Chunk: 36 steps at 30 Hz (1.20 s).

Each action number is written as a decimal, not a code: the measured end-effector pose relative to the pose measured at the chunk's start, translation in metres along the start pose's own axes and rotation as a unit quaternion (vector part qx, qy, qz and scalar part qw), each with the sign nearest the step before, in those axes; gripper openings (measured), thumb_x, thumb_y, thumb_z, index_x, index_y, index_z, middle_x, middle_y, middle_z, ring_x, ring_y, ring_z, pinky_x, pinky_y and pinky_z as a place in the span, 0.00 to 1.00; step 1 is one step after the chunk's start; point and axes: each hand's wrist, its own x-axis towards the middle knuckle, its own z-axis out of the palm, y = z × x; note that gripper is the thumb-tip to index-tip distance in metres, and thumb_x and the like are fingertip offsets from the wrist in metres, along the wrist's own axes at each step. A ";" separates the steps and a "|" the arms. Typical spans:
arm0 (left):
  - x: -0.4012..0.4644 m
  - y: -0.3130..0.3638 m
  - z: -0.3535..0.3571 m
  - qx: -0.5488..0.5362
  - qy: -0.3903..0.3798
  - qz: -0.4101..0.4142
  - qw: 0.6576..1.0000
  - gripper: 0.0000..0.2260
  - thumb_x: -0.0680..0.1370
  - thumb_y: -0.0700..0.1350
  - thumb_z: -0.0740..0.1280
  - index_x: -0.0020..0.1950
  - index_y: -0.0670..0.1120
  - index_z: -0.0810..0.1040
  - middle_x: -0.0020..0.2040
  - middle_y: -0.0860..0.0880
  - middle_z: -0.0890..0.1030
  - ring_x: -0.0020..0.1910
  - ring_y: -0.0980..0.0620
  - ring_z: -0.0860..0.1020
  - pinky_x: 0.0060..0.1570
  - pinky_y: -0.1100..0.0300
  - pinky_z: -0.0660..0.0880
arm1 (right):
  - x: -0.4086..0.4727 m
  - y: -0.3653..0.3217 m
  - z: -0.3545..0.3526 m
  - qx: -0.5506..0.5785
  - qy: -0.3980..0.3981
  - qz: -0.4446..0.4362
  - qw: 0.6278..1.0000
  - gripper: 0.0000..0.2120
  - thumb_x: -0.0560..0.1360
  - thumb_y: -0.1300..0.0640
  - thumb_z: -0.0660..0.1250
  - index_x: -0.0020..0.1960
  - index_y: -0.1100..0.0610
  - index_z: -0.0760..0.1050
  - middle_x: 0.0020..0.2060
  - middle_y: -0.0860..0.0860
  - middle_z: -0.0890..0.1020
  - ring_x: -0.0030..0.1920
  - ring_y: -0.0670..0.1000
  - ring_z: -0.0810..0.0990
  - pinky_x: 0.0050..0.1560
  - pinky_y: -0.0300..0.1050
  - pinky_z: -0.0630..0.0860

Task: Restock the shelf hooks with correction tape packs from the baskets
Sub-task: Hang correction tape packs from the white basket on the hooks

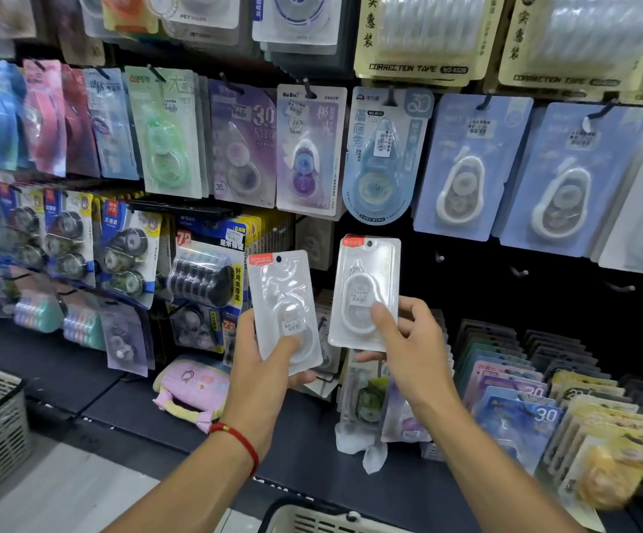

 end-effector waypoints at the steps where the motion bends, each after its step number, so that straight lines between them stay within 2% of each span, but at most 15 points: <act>1: 0.001 0.000 0.000 0.002 0.001 0.004 1.000 0.22 0.69 0.47 0.73 0.61 0.59 0.76 0.59 0.52 0.83 0.52 0.47 0.86 0.40 0.48 0.85 | 0.000 -0.001 0.001 0.006 0.003 0.006 1.000 0.13 0.83 0.47 0.68 0.62 0.52 0.73 0.49 0.47 0.89 0.37 0.58 0.89 0.40 0.54 0.86; 5: 0.002 -0.003 0.000 0.021 0.003 0.016 1.000 0.22 0.69 0.47 0.71 0.62 0.60 0.76 0.56 0.56 0.84 0.51 0.48 0.86 0.39 0.50 0.84 | 0.001 -0.004 0.000 0.006 0.001 0.025 1.000 0.12 0.83 0.48 0.68 0.61 0.54 0.74 0.49 0.47 0.89 0.39 0.58 0.89 0.47 0.58 0.85; 7: 0.002 -0.004 -0.001 0.031 0.005 0.020 0.999 0.22 0.70 0.47 0.71 0.63 0.61 0.75 0.56 0.57 0.83 0.52 0.48 0.86 0.39 0.50 0.84 | 0.000 -0.004 -0.001 -0.003 0.000 0.019 1.000 0.12 0.83 0.48 0.68 0.60 0.54 0.74 0.48 0.47 0.89 0.38 0.58 0.89 0.47 0.59 0.85; 10: 0.002 -0.005 -0.001 0.035 0.014 0.024 0.999 0.21 0.70 0.47 0.71 0.61 0.62 0.76 0.55 0.59 0.83 0.51 0.50 0.86 0.38 0.51 0.84 | 0.000 -0.002 0.000 0.000 0.013 0.009 1.000 0.14 0.82 0.45 0.69 0.59 0.54 0.75 0.48 0.47 0.89 0.37 0.58 0.89 0.41 0.54 0.86; 13: 0.002 -0.005 0.000 0.032 0.025 0.022 0.999 0.19 0.71 0.48 0.73 0.59 0.61 0.76 0.55 0.57 0.83 0.51 0.50 0.86 0.37 0.52 0.84 | 0.004 0.004 0.000 0.002 0.009 0.060 0.998 0.17 0.81 0.42 0.69 0.61 0.54 0.74 0.49 0.47 0.88 0.40 0.55 0.90 0.44 0.52 0.86; 15: 0.001 -0.005 0.001 0.039 0.034 0.025 0.998 0.17 0.74 0.45 0.74 0.58 0.61 0.76 0.55 0.56 0.83 0.50 0.51 0.86 0.36 0.52 0.84 | 0.006 0.009 -0.002 -0.062 0.000 0.120 0.991 0.23 0.81 0.40 0.68 0.67 0.54 0.70 0.53 0.48 0.85 0.44 0.51 0.89 0.49 0.51 0.85; 17: -0.001 -0.004 0.002 0.041 0.036 0.023 0.998 0.17 0.78 0.39 0.73 0.59 0.58 0.75 0.57 0.53 0.83 0.50 0.52 0.86 0.36 0.51 0.84 | 0.006 0.015 -0.006 -0.204 -0.014 0.155 0.967 0.27 0.81 0.39 0.67 0.70 0.55 0.67 0.55 0.49 0.81 0.50 0.50 0.86 0.56 0.54 0.83; 19: -0.003 -0.004 0.004 0.037 0.014 0.013 0.999 0.16 0.80 0.37 0.71 0.62 0.55 0.75 0.58 0.48 0.84 0.50 0.50 0.86 0.37 0.50 0.84 | 0.003 0.016 -0.008 -0.270 -0.043 0.151 0.950 0.24 0.81 0.37 0.65 0.69 0.52 0.71 0.58 0.47 0.81 0.56 0.49 0.82 0.61 0.56 0.81; 21: -0.007 -0.004 0.007 0.023 -0.031 0.006 0.999 0.16 0.82 0.36 0.69 0.64 0.54 0.76 0.59 0.46 0.85 0.51 0.46 0.87 0.39 0.50 0.84 | 0.000 0.011 -0.006 -0.186 -0.105 0.114 0.970 0.18 0.81 0.38 0.66 0.63 0.49 0.78 0.57 0.45 0.85 0.58 0.48 0.83 0.62 0.57 0.82; 24: -0.013 -0.002 0.013 0.022 -0.117 0.011 0.993 0.18 0.84 0.37 0.66 0.64 0.60 0.79 0.60 0.48 0.86 0.53 0.45 0.87 0.42 0.54 0.84 | -0.005 0.001 0.002 -0.074 -0.181 0.060 0.979 0.14 0.79 0.43 0.71 0.60 0.49 0.81 0.53 0.47 0.88 0.54 0.49 0.87 0.55 0.54 0.85; 27: -0.013 -0.003 0.016 0.033 -0.129 0.011 0.991 0.21 0.84 0.38 0.67 0.71 0.61 0.75 0.59 0.49 0.86 0.55 0.46 0.86 0.45 0.56 0.84 | -0.005 0.000 0.005 -0.074 -0.129 0.015 0.989 0.10 0.79 0.50 0.73 0.58 0.50 0.80 0.50 0.47 0.88 0.48 0.50 0.88 0.44 0.51 0.85; 29: -0.011 -0.007 0.016 0.046 -0.105 0.002 0.993 0.27 0.82 0.35 0.69 0.76 0.57 0.71 0.58 0.50 0.86 0.57 0.47 0.86 0.48 0.55 0.84 | -0.004 0.000 0.005 -0.067 -0.092 0.016 0.993 0.09 0.80 0.51 0.72 0.59 0.52 0.78 0.48 0.47 0.88 0.44 0.53 0.88 0.40 0.57 0.86; 32: -0.012 -0.006 0.018 0.089 -0.126 0.004 0.988 0.31 0.80 0.28 0.67 0.76 0.56 0.71 0.64 0.53 0.83 0.62 0.48 0.83 0.57 0.49 0.83 | -0.001 0.002 0.003 -0.053 -0.049 0.012 0.997 0.09 0.81 0.51 0.70 0.59 0.51 0.78 0.49 0.48 0.88 0.42 0.55 0.88 0.41 0.65 0.85; 34: -0.014 -0.003 0.020 0.108 -0.146 0.009 0.983 0.32 0.78 0.26 0.66 0.77 0.53 0.72 0.67 0.53 0.82 0.66 0.47 0.81 0.66 0.44 0.78 | 0.001 0.003 0.002 -0.036 -0.033 0.011 0.999 0.11 0.81 0.49 0.70 0.60 0.51 0.78 0.49 0.49 0.88 0.45 0.55 0.89 0.43 0.65 0.85; 36: -0.013 -0.002 0.021 0.109 -0.147 0.009 0.983 0.31 0.78 0.26 0.66 0.77 0.50 0.72 0.68 0.52 0.82 0.68 0.47 0.80 0.69 0.42 0.76 | 0.002 0.002 0.003 -0.030 -0.022 0.012 0.999 0.13 0.79 0.46 0.71 0.60 0.51 0.80 0.49 0.50 0.89 0.46 0.55 0.89 0.46 0.63 0.86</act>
